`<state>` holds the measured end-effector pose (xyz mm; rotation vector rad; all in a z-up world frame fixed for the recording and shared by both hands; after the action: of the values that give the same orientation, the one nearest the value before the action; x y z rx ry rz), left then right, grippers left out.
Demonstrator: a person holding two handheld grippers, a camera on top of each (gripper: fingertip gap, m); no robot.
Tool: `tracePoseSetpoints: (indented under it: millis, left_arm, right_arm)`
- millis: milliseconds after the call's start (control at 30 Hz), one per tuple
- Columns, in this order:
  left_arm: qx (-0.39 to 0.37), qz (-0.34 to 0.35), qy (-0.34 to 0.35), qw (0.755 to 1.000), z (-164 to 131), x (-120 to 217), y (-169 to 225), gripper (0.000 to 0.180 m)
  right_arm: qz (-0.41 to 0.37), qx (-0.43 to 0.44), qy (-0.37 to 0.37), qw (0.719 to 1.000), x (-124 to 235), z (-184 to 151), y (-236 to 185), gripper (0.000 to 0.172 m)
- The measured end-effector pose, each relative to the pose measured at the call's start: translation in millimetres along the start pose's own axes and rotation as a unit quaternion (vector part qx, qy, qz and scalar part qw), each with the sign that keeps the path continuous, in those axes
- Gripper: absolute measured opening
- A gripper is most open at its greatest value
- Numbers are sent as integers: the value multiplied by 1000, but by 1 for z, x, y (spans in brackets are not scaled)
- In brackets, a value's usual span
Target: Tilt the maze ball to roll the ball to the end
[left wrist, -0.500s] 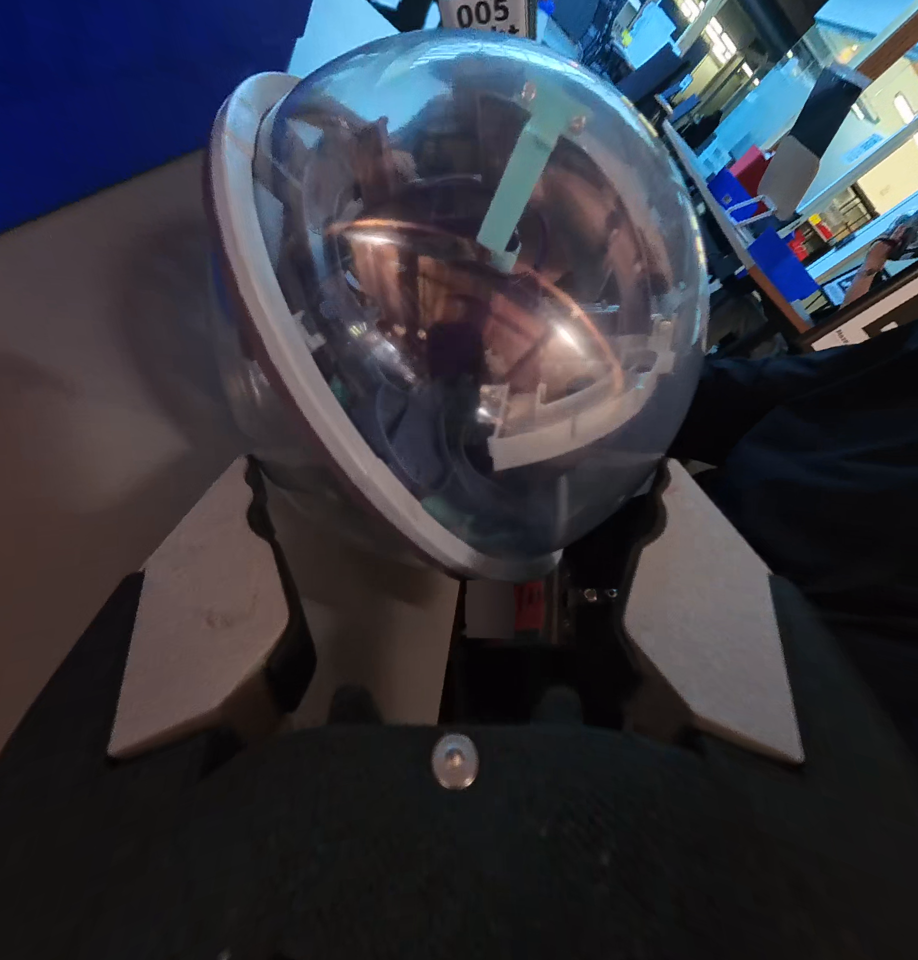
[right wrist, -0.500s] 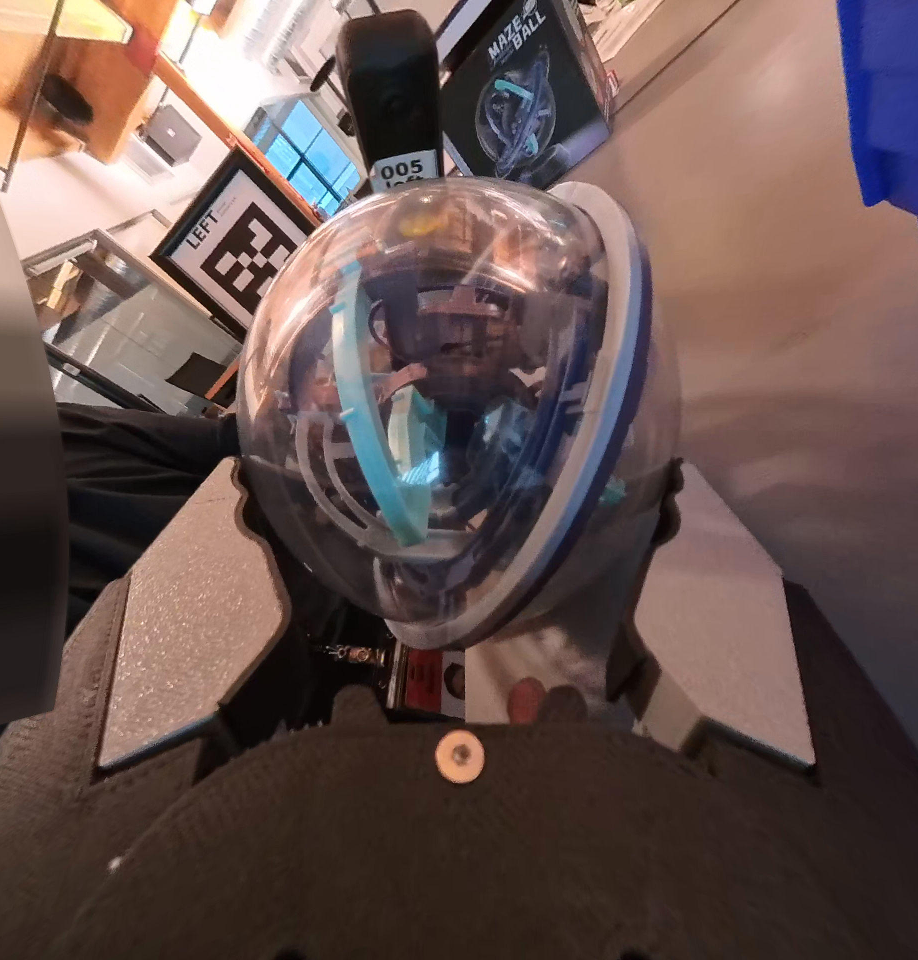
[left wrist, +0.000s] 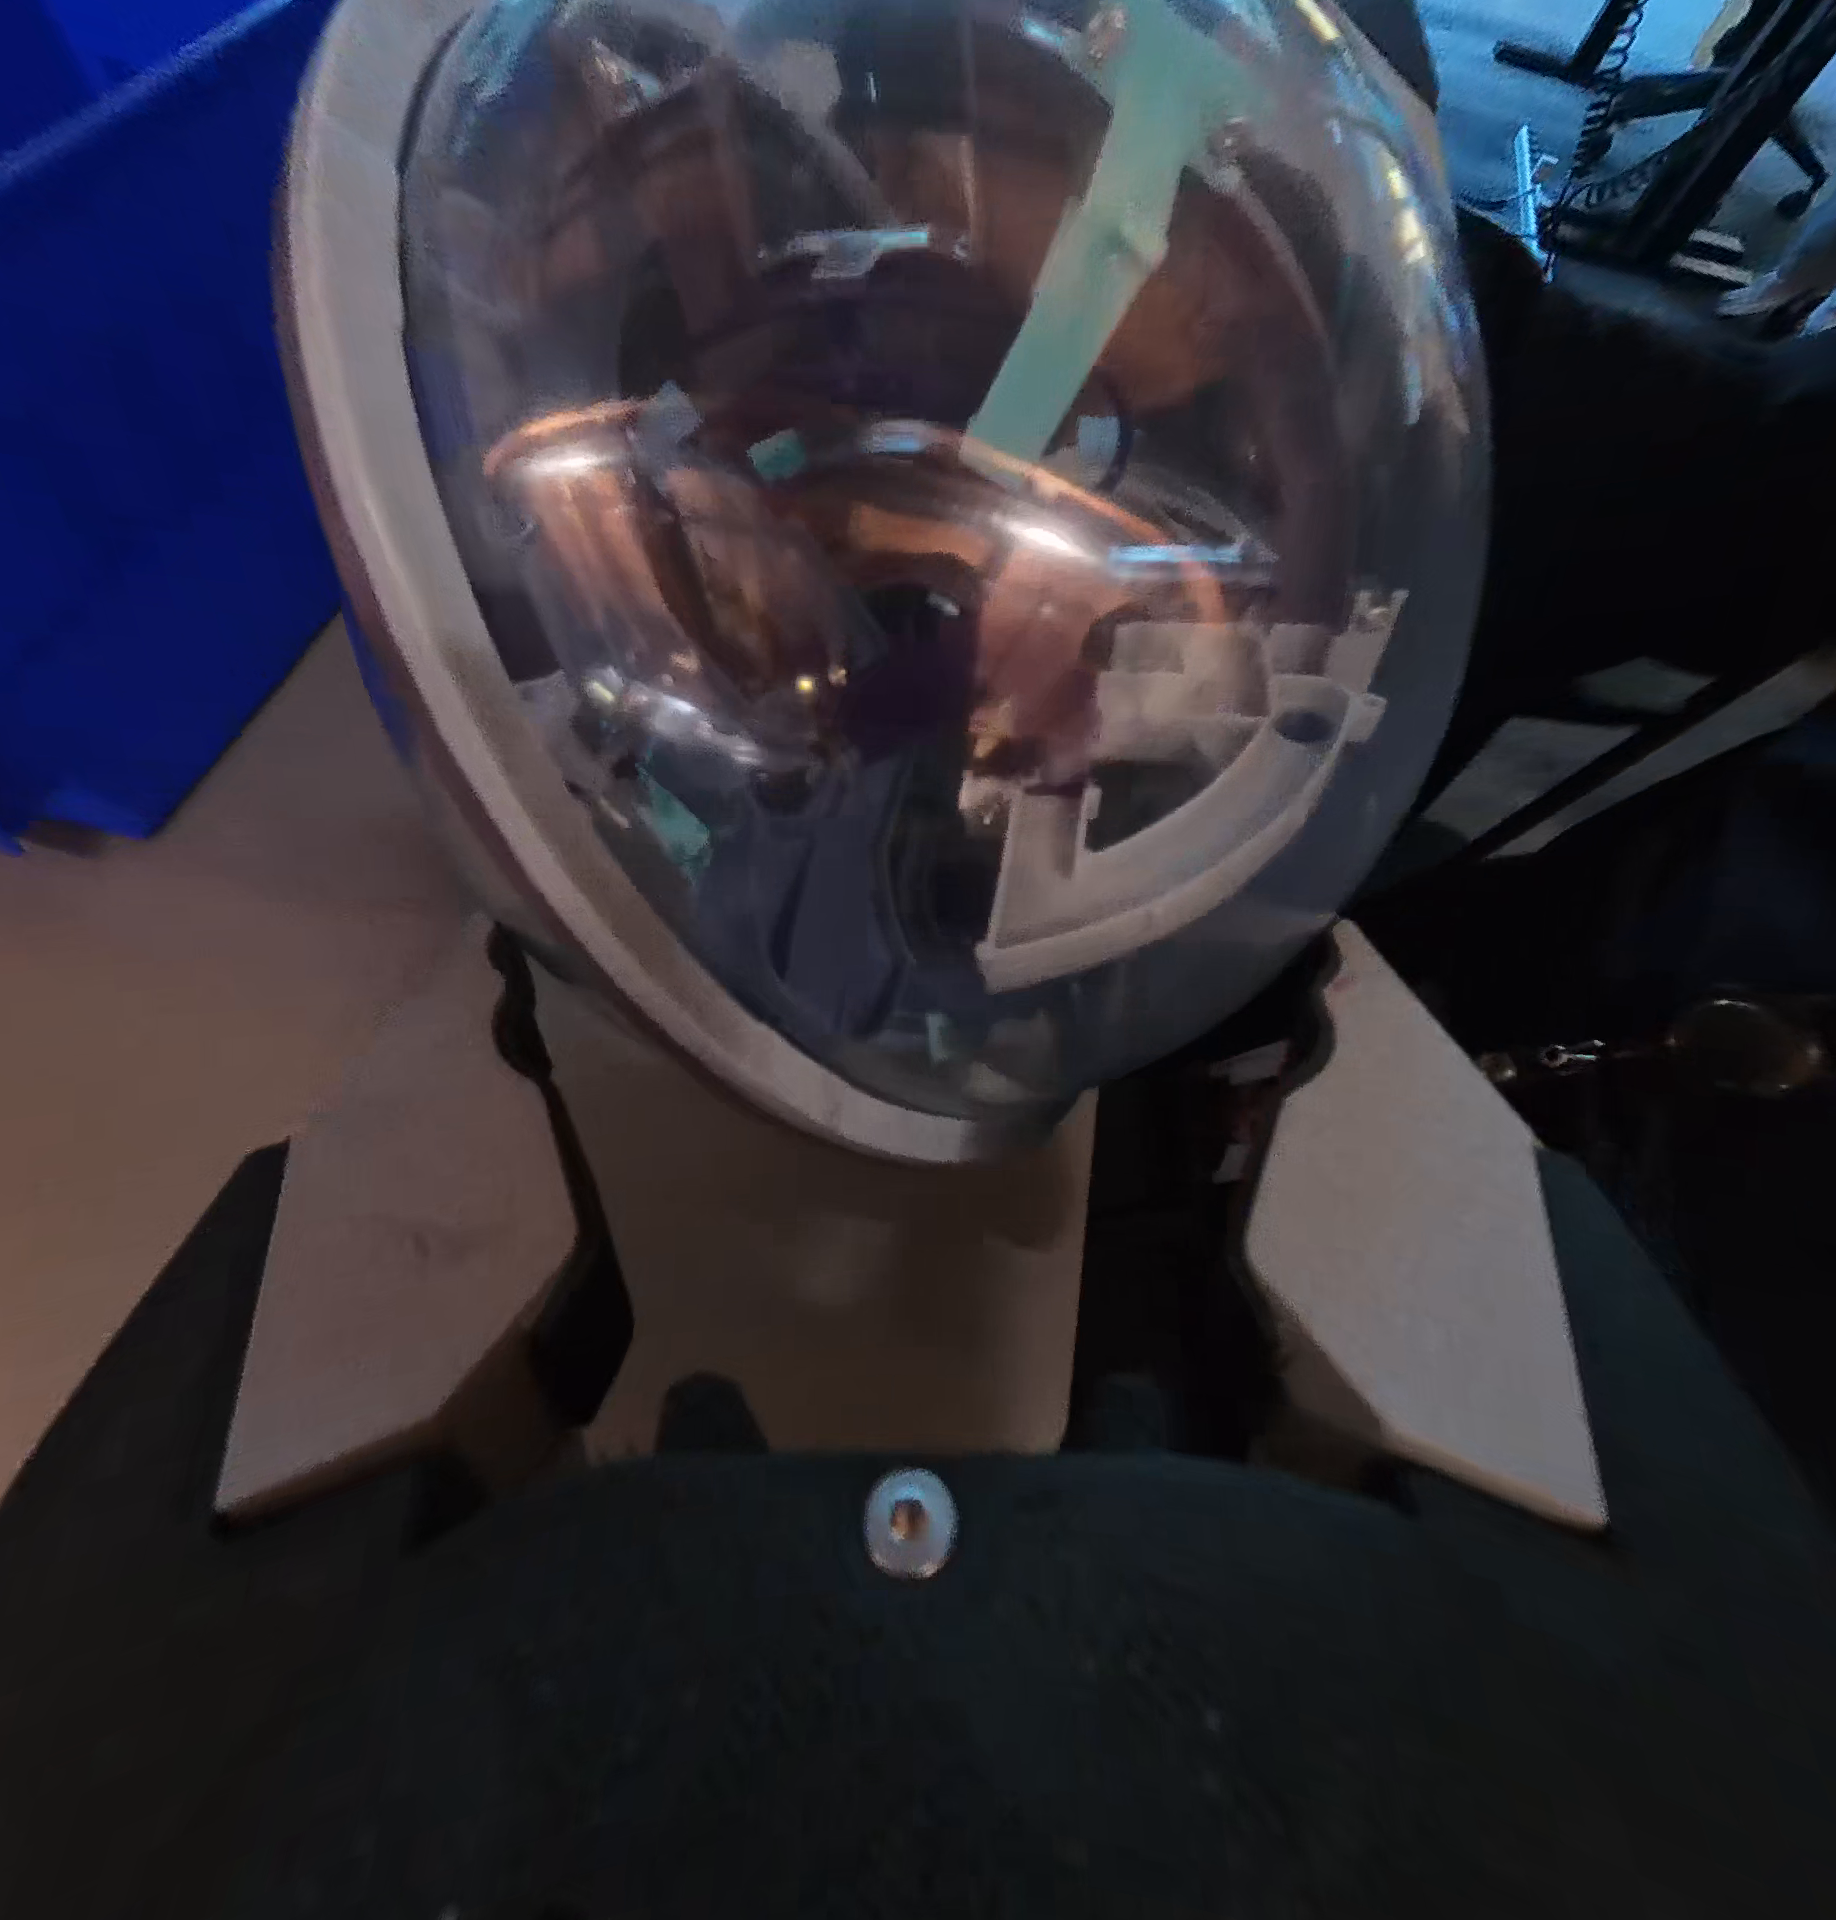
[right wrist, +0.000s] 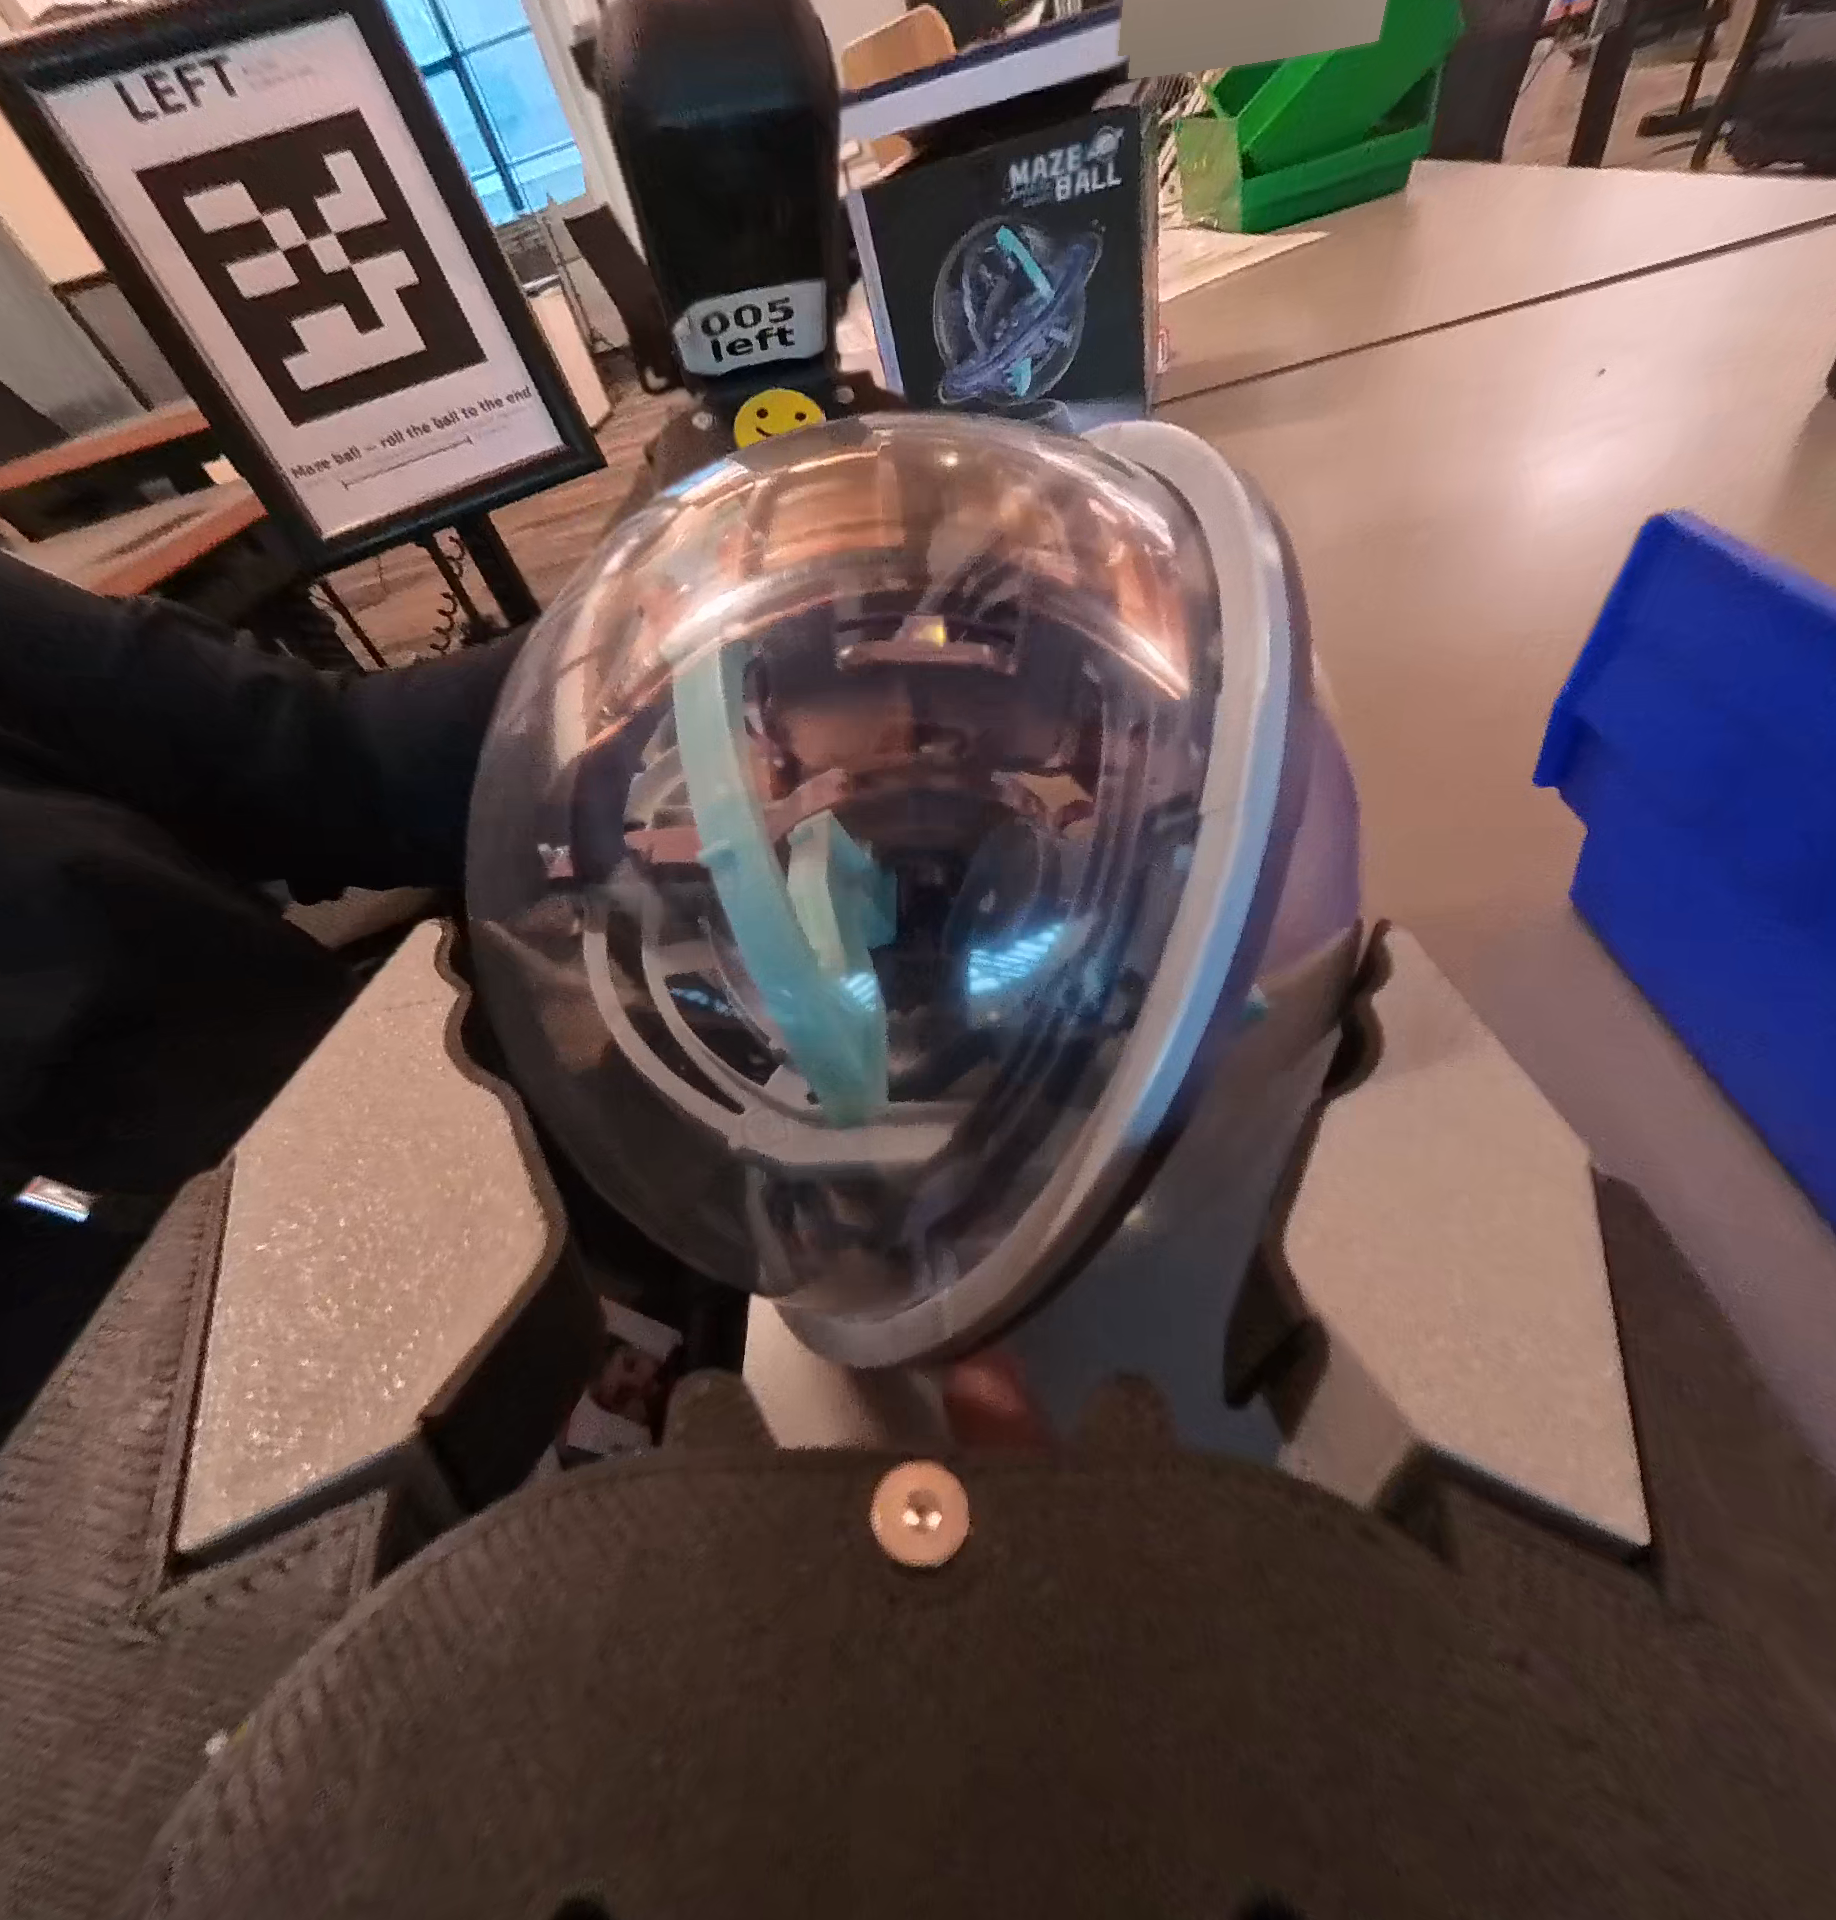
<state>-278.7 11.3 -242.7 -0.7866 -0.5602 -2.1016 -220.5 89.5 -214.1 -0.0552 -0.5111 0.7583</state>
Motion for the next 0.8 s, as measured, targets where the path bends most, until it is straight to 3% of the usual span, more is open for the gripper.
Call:
tracePoseSetpoints:
  millis: [33, 533, 800]
  left_arm:
    - [3, -3, 3, 1000, 0, -1, 0, 141]
    - [156, -140, 65, 976, 13, -5, 4, 145]
    - [124, -111, 78, 983, 19, -2, 4, 139]
  right_arm:
    - [-1, -2, 1, 1000, 0, 1, 0, 155]
    - [7, -26, -4, 1000, 7, -4, 2, 155]
    - [10, -29, -53, 998, 13, -18, 0, 155]
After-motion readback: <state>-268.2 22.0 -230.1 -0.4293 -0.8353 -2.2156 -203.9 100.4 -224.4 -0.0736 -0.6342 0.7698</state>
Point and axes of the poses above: each gripper's, where its closed fingertips meet, x back along the fingers, z out of its top, y = z × x across the jaws, the point moved 4 cm from there along x, back along the fingers, and after that the axes turned 13 degrees about -y, right-handed, at the moved point
